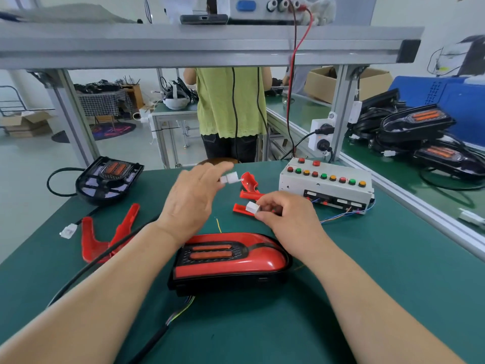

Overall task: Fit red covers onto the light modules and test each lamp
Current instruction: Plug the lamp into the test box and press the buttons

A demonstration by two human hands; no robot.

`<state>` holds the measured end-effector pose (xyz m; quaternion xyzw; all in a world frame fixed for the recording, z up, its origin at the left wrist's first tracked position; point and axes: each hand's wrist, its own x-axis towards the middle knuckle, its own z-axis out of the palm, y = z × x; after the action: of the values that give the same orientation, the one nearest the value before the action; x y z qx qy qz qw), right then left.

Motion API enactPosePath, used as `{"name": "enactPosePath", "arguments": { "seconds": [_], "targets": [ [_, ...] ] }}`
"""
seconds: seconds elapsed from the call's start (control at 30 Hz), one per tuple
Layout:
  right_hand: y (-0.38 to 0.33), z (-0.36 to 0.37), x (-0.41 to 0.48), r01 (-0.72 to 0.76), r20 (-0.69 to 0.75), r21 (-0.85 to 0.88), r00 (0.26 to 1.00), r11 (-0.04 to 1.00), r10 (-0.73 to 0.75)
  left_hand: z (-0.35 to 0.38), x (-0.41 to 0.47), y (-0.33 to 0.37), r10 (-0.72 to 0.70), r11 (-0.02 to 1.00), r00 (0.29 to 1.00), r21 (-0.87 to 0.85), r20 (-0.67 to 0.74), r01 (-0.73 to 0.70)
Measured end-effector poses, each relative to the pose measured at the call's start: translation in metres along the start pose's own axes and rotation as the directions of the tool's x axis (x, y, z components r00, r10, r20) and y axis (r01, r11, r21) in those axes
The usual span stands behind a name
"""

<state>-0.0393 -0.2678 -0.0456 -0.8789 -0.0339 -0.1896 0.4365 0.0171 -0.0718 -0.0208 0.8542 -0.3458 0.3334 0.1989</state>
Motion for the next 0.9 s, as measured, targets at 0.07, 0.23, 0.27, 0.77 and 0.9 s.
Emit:
{"name": "enactPosePath", "arguments": {
  "seconds": [0.07, 0.23, 0.27, 0.77, 0.9],
  "targets": [
    [0.000, 0.000, -0.001, 0.002, -0.009, 0.006, 1.000, 1.000, -0.002, 0.000, -0.003, 0.001, -0.058, 0.993, 0.992, -0.099, 0.113, 0.070],
    [-0.001, -0.002, -0.002, 0.039, -0.007, 0.008, 0.999, 0.999, -0.039, 0.002, -0.009, -0.008, -0.074, 0.913, 0.916, -0.343, 0.395, 0.221],
    [-0.001, -0.002, -0.002, 0.045, -0.004, -0.004, 0.999, 0.999, -0.045, 0.002, -0.010, -0.009, -0.070, 0.902, 0.911, -0.364, 0.407, 0.232],
    [-0.001, 0.002, -0.006, 0.077, 0.061, 0.014, 0.995, 0.997, -0.078, 0.001, -0.009, -0.004, -0.123, 0.871, 0.900, -0.389, 0.419, 0.300],
    [0.000, 0.000, -0.005, 0.073, 0.071, 0.014, 0.995, 0.997, -0.074, 0.000, -0.007, -0.003, -0.118, 0.881, 0.899, -0.373, 0.422, 0.291]
  ]
}}
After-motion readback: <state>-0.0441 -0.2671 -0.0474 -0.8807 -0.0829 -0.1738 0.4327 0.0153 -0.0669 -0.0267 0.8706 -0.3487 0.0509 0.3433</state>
